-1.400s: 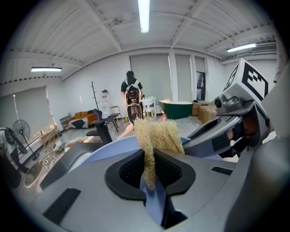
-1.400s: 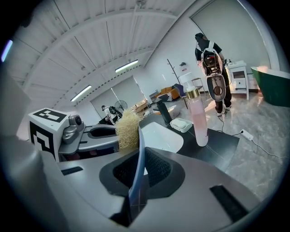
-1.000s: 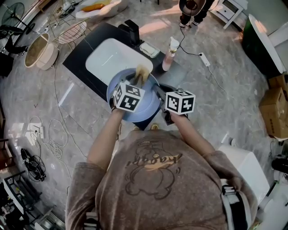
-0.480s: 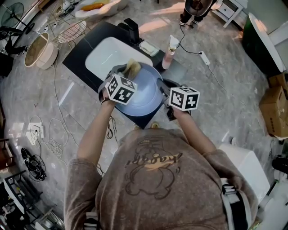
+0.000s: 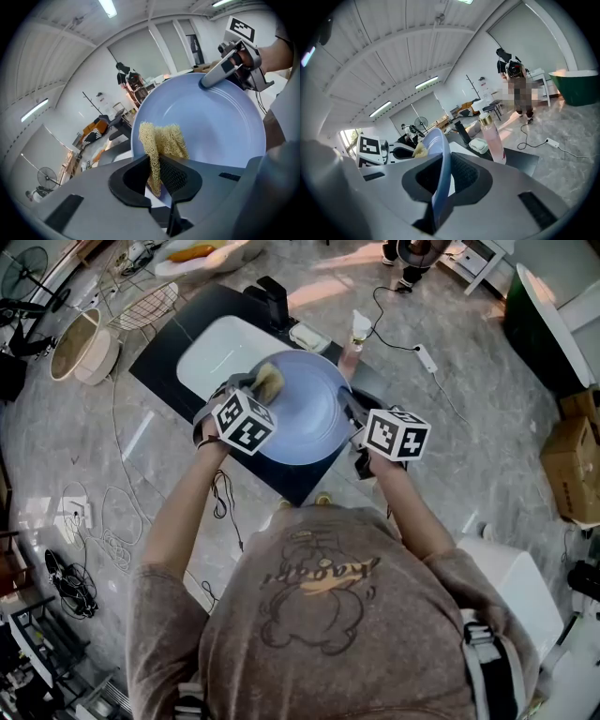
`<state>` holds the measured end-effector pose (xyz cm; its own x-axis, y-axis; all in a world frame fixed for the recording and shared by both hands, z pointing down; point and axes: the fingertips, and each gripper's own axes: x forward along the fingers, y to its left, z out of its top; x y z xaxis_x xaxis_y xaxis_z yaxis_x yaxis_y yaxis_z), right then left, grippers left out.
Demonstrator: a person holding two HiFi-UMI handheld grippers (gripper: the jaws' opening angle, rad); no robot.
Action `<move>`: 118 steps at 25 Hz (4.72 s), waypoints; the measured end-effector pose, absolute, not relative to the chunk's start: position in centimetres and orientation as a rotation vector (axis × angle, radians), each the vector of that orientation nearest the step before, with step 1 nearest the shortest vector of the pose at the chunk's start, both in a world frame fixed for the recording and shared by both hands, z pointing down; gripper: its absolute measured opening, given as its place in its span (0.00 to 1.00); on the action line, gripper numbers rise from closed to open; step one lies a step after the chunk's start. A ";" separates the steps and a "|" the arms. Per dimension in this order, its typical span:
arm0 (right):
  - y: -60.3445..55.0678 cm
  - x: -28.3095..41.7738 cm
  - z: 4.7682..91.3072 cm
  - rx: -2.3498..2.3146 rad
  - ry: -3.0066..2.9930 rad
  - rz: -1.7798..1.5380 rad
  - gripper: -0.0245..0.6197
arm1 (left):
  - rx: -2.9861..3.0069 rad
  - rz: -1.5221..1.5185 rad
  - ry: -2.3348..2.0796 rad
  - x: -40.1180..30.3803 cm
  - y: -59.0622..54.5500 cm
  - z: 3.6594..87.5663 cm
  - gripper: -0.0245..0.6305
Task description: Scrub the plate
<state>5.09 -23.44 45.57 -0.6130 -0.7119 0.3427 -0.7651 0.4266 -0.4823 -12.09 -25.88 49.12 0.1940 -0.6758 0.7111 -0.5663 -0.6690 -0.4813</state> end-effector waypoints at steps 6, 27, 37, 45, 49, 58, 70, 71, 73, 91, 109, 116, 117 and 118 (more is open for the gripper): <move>-25.1 7.0 44.3 1.446 -2.596 0.946 0.10 | -2.368 -1.516 1.142 -11.3 -24.5 50.2 0.13; -26.3 7.7 43.0 1.599 -2.641 0.974 0.12 | -2.697 -1.412 0.931 -2.9 -17.6 52.9 0.13; -26.0 6.7 43.3 1.576 -2.649 1.029 0.12 | -2.793 -1.312 0.984 -1.0 -18.4 52.2 0.13; -25.7 6.2 44.0 1.548 -2.642 1.093 0.12 | -2.814 -1.187 1.089 -0.7 -20.8 49.7 0.13; -25.4 6.0 44.5 1.532 -2.639 1.094 0.11 | -2.800 -1.156 1.120 -0.5 -21.7 48.7 0.13; -24.8 6.2 45.0 1.526 -2.619 1.009 0.09 | -2.750 -1.116 1.194 -1.1 -24.1 46.7 0.13; -23.9 5.0 45.4 1.486 -2.605 0.910 0.07 | -2.637 -1.105 1.364 -5.0 -27.7 44.4 0.13; -23.9 5.1 45.4 1.489 -2.603 0.904 0.07 | -2.629 -1.109 1.376 -5.5 -27.8 44.3 0.13; -23.9 5.2 45.5 1.497 -2.599 0.896 0.07 | -2.612 -1.124 1.397 -6.5 -27.9 44.4 0.13; -25.8 7.2 44.4 1.615 -2.575 0.844 0.08 | -2.654 -1.334 1.190 -6.3 -21.9 49.9 0.13; -24.6 5.8 44.2 1.549 -2.612 0.864 0.08 | -2.855 -1.091 1.170 -0.9 -22.8 46.9 0.13; -23.3 4.6 44.8 1.465 -2.627 0.872 0.08 | -2.787 -1.054 1.231 -1.1 -24.6 45.1 0.13; -23.1 4.4 44.9 1.457 -2.627 0.876 0.08 | -2.765 -1.061 1.227 -1.1 -24.9 44.9 0.13; -23.0 4.3 45.0 1.454 -2.625 0.882 0.08 | -2.751 -1.065 1.225 -1.2 -25.2 44.8 0.13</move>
<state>4.26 -23.04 45.02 -0.5680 -0.7762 0.2736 -0.7839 0.4090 -0.4671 -1.21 -25.15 44.76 0.4837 -0.6426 0.5942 -0.6775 -0.7048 -0.2107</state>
